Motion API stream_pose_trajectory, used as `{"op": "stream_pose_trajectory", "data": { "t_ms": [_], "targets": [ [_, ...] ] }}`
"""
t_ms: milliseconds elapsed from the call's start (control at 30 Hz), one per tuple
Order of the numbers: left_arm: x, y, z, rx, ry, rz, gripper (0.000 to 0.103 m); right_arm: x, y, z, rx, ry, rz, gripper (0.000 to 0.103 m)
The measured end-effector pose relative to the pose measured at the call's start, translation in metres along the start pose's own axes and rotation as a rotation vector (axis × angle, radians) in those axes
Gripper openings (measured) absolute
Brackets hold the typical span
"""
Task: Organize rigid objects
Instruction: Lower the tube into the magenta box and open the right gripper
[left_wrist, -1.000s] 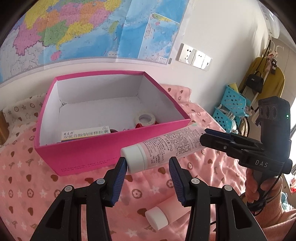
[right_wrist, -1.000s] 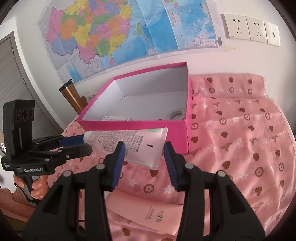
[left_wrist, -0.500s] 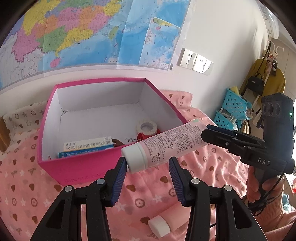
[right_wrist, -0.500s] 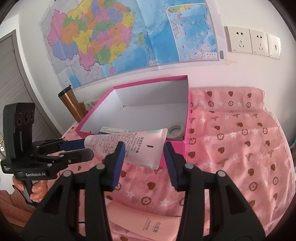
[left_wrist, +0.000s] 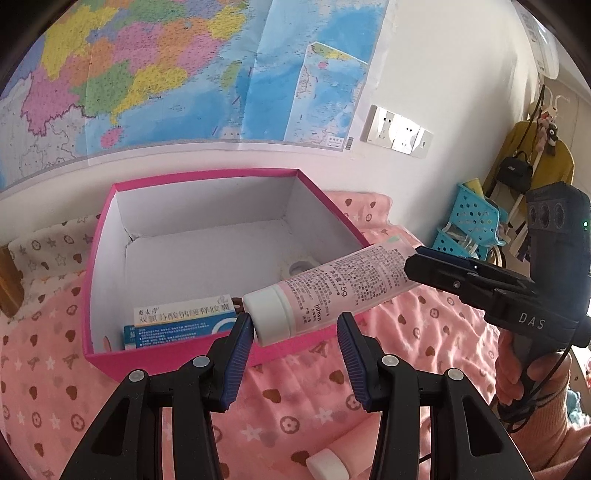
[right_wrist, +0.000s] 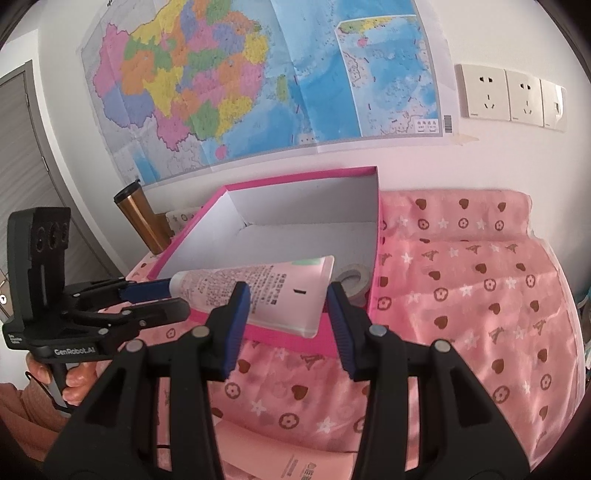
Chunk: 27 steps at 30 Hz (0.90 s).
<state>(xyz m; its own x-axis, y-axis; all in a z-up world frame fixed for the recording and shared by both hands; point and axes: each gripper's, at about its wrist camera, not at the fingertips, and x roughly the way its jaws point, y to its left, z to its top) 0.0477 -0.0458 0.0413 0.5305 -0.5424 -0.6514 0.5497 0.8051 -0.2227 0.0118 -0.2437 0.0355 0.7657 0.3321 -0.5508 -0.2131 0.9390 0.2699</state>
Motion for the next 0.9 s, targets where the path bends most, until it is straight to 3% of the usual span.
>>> {"op": "stream_pose_trajectory", "data": {
  "t_ms": [900],
  "targets": [
    [0.032,0.016,0.021,-0.011,0.014,0.034,0.047,0.038,-0.019,0.016,0.009,0.059,-0.024,0.046]
  ]
}}
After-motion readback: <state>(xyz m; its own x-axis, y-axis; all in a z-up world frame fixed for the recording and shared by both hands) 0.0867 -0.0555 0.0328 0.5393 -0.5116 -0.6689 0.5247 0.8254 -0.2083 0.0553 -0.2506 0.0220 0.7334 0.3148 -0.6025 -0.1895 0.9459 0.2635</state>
